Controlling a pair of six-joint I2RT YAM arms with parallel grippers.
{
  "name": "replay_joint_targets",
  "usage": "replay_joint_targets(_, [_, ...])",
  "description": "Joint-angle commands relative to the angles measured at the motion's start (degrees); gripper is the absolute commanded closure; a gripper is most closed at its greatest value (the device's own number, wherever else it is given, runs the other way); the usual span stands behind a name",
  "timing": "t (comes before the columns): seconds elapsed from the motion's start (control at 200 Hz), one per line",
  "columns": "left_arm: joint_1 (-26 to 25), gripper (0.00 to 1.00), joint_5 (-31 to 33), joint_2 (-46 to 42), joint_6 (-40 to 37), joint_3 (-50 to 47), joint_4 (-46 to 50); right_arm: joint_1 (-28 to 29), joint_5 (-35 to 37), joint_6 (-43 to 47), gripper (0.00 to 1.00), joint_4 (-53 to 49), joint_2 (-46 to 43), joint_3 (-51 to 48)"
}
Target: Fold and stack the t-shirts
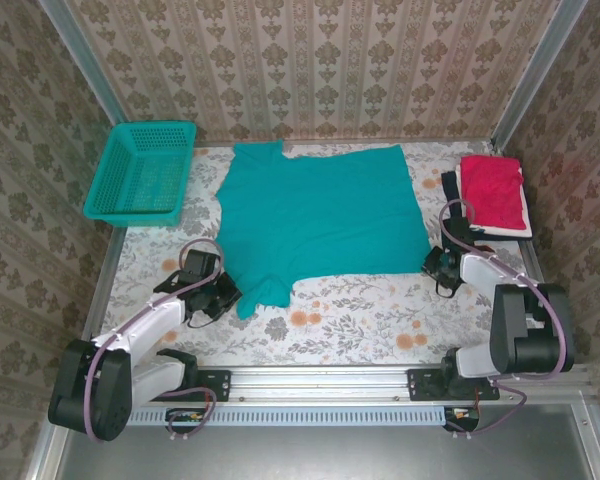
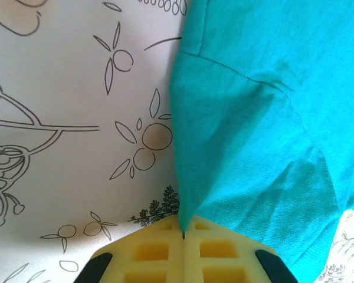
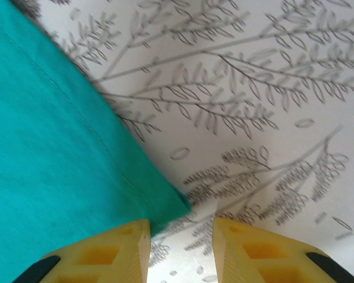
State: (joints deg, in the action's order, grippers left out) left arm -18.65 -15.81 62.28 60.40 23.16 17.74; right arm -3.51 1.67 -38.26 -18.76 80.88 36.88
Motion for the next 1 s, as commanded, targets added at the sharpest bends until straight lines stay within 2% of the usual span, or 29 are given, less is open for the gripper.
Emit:
replay_joint_targets(0.0, [0.6, 1.00, -0.3, -0.1, -0.9, 0.9, 0.4, -0.3, -1.0, 1.4, 0.67, 1.7, 1.6, 1.8])
replay_joint_targets(0.2, [0.6, 1.00, -0.5, 0.4, -0.9, 1.0, -0.3, -0.4, -0.3, 1.7, 0.77, 2.8, 5.2, 1.9])
replay_joint_targets(0.255, [0.7, 1.00, -0.5, 0.3, -1.0, 1.0, -0.1, -0.6, -0.2, 1.9, 0.85, 2.8, 6.0, 1.9])
replay_joint_targets(0.325, [0.7, 1.00, -0.5, 0.0, -1.1, 1.1, 0.0, -0.9, -0.4, 2.0, 1.00, 2.6, 6.3, 1.8])
replay_joint_targets(0.505, [0.8, 1.00, 1.7, -6.0, -1.3, 1.6, 4.4, -0.9, 0.3, 2.1, 1.00, -0.6, -0.7, -0.1])
replay_joint_targets(0.745, [0.5, 1.00, 2.5, -16.3, -1.1, 4.1, 16.6, -0.8, -2.3, 0.0, 1.00, -11.2, -20.3, -4.6])
replay_joint_targets(0.885, [-0.7, 1.00, 3.1, -19.7, -0.3, 7.7, 22.0, -0.7, -2.5, -0.7, 1.00, -19.6, -32.3, -4.6])
replay_joint_targets(0.995, [-0.7, 1.00, 3.1, -18.7, -1.5, 11.9, 22.8, -0.7, -3.2, -0.5, 1.00, -22.2, -36.6, -3.2])
